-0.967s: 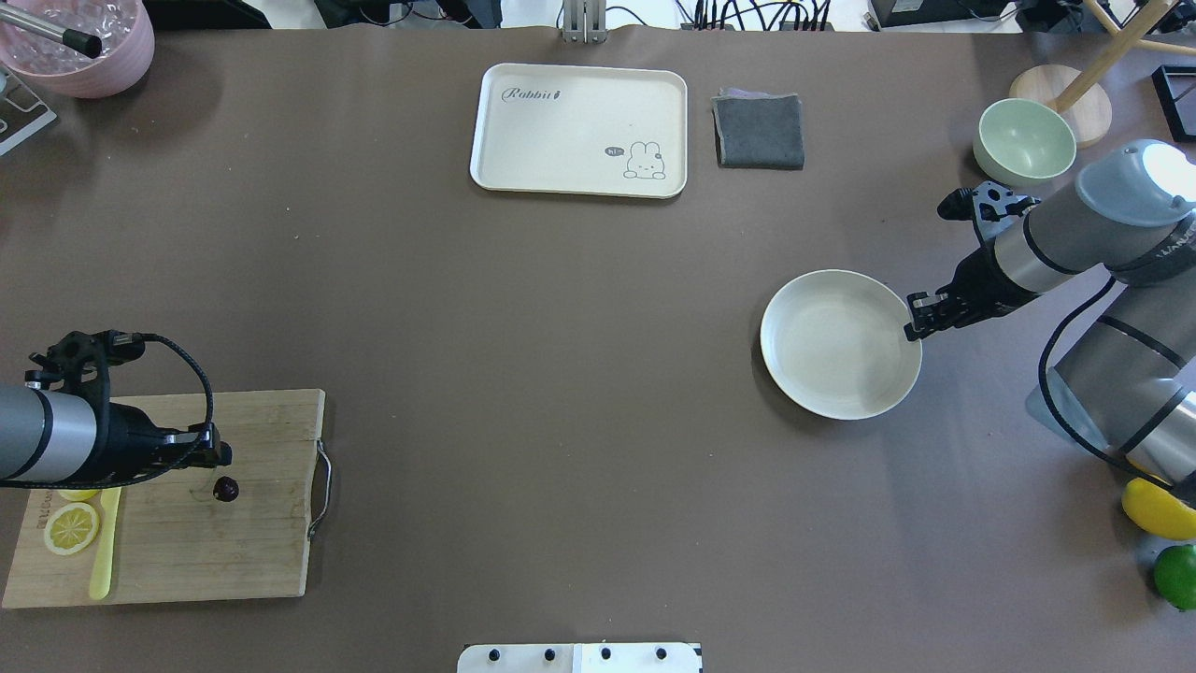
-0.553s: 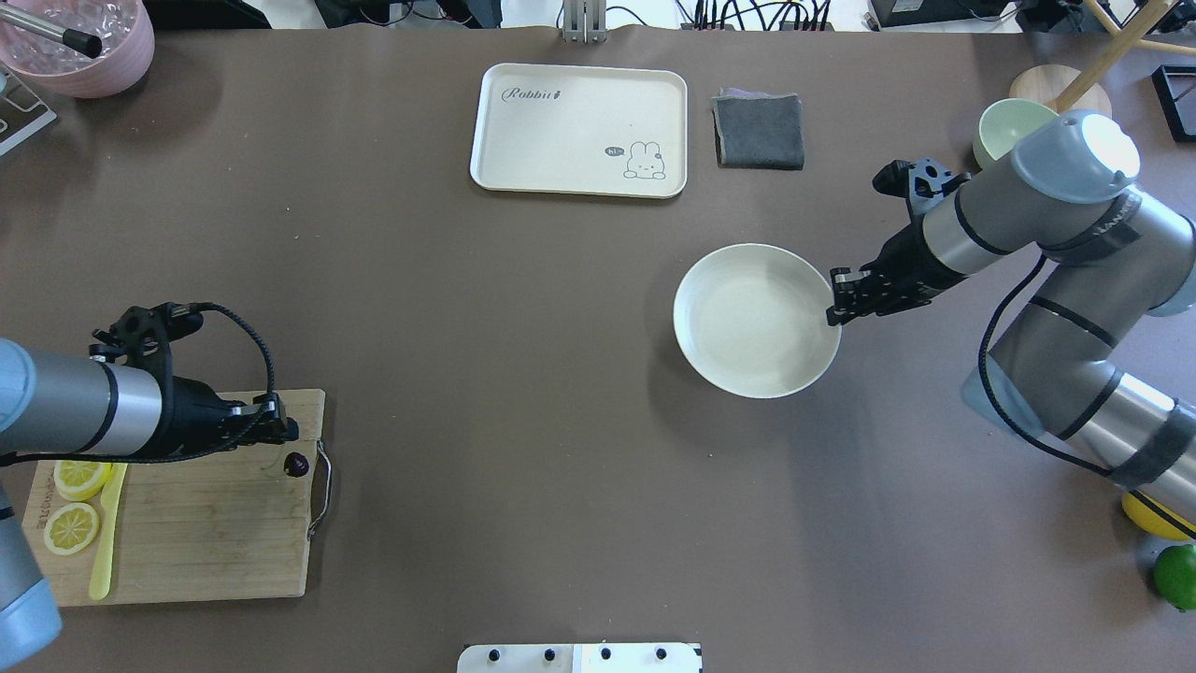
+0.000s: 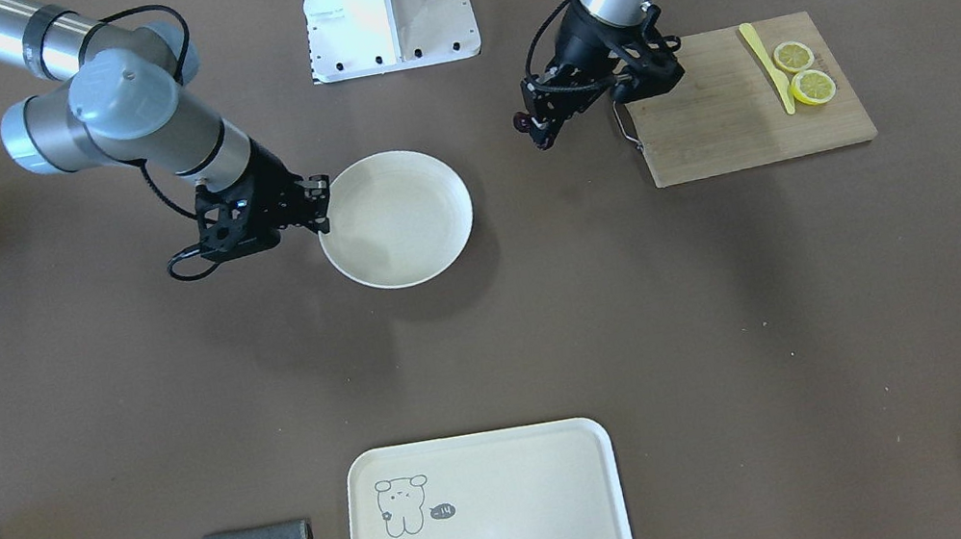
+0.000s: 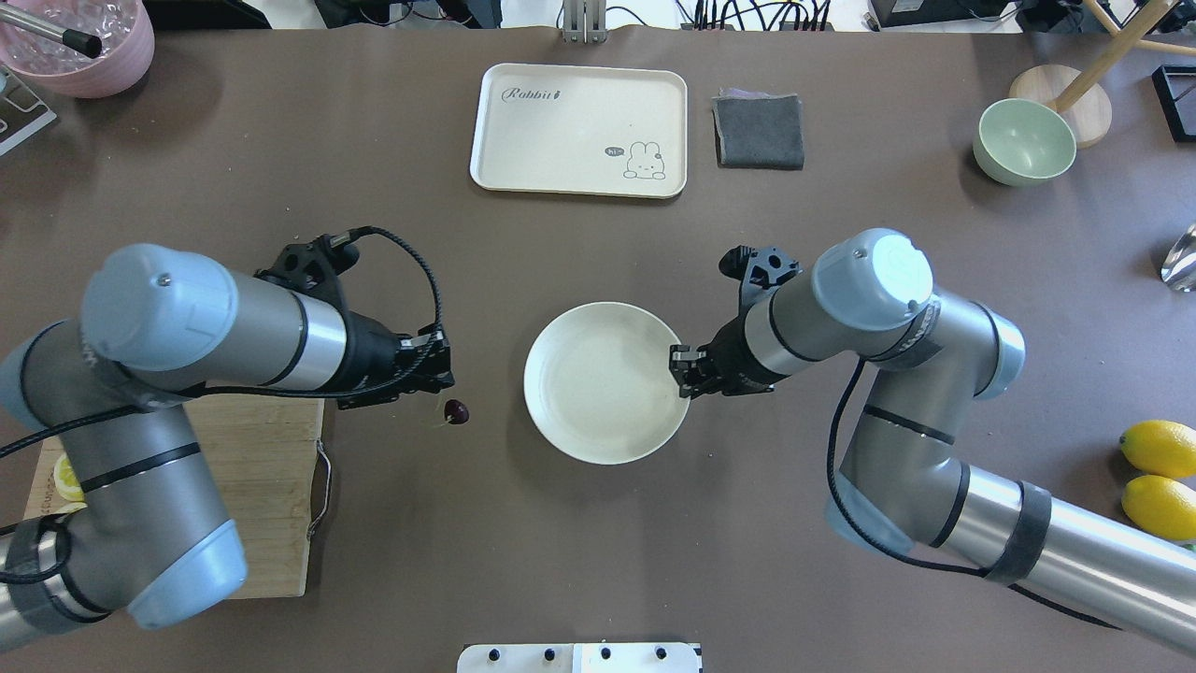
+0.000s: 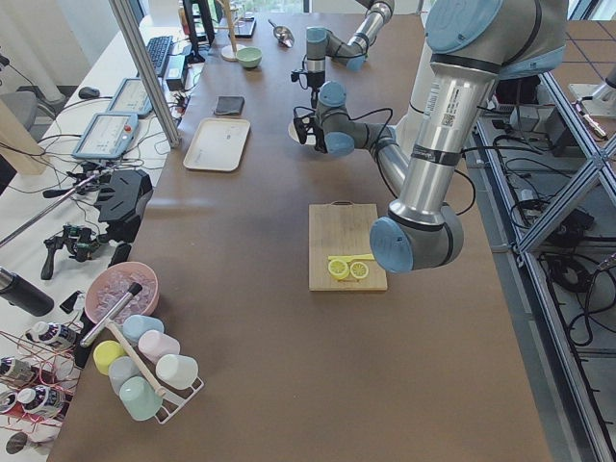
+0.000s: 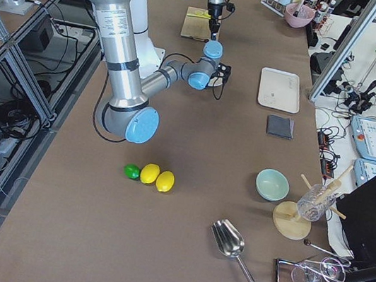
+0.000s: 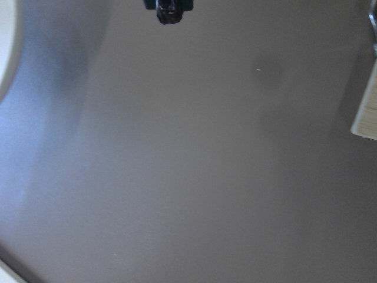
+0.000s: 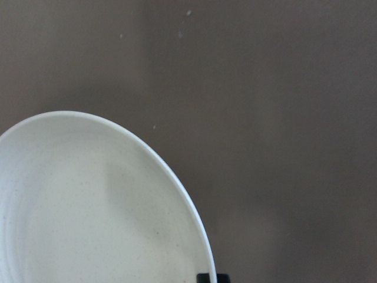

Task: Place red cherry on plate
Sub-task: 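Drag the plate to center with right gripper while left carries cherries toward it, then release cherries over the plate with left gripper while right gripper withdraws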

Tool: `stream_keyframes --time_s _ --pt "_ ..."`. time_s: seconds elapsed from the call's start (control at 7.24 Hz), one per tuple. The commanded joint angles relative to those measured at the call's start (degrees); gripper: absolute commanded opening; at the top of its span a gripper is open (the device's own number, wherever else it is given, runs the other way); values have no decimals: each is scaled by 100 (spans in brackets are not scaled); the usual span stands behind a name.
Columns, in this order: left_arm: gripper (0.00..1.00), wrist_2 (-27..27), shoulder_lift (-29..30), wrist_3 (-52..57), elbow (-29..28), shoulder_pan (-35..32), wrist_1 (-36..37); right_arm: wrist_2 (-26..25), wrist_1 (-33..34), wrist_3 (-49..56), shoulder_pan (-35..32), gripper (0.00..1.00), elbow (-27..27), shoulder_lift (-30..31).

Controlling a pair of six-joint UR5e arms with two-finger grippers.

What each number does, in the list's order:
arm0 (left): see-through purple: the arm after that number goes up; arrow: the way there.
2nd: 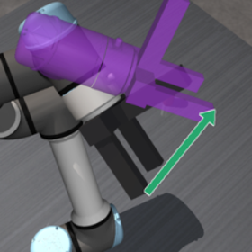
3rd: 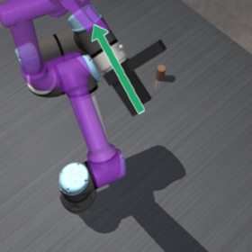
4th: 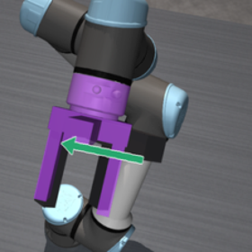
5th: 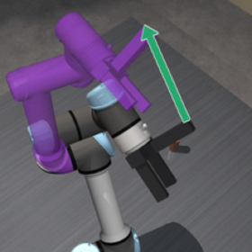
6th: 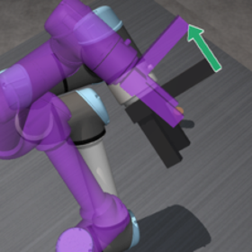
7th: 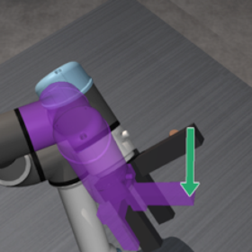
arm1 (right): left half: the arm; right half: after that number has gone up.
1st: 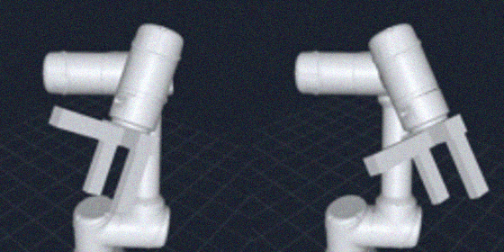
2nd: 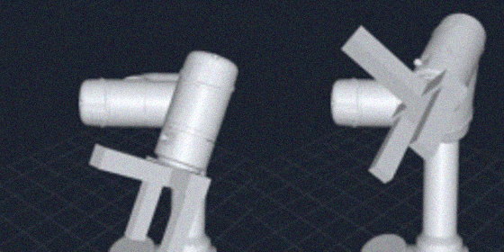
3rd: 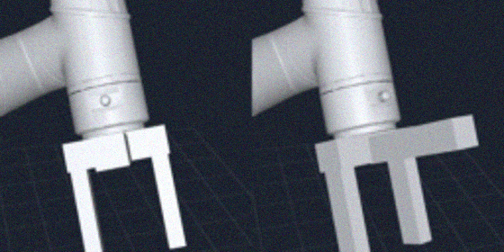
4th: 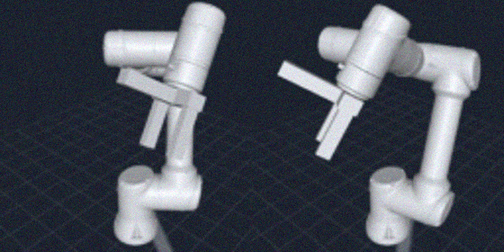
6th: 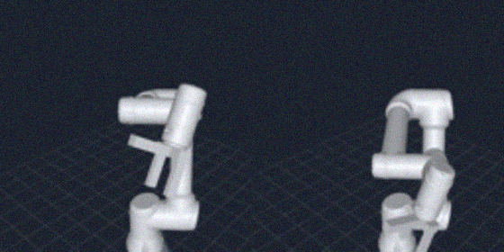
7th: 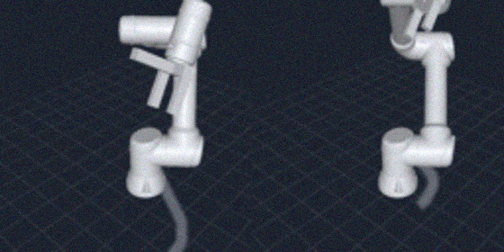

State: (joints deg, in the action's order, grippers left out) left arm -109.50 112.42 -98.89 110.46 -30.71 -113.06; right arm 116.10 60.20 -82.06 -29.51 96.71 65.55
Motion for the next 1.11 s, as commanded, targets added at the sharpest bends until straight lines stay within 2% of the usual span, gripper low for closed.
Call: stream_keyframes --time_s 0.0,0.14,0.28,0.41,0.55,0.69,0.83,0.97 --pt "9 532 805 -201 -594 326 144 -517 18 -257 567 0 -29 -199" --pt "9 631 904 -262 -735 416 135 -571 27 -249 647 0 -64 -226" --pt "9 641 905 -271 -833 425 135 -737 1 -232 683 47 -82 -235" --pt "9 649 887 -271 -886 495 135 -791 0 -241 683 99 -47 -253" --pt "10 650 844 -271 -886 600 135 -774 0 -223 587 100 31 -253" --pt "10 684 808 -280 -895 740 135 -512 53 -180 273 100 258 -183" --pt "10 1102 817 -288 -895 1020 135 134 53 -170 -174 100 382 -69" --pt "13 1176 825 -288 -956 1119 135 410 53 -153 -422 100 566 167"
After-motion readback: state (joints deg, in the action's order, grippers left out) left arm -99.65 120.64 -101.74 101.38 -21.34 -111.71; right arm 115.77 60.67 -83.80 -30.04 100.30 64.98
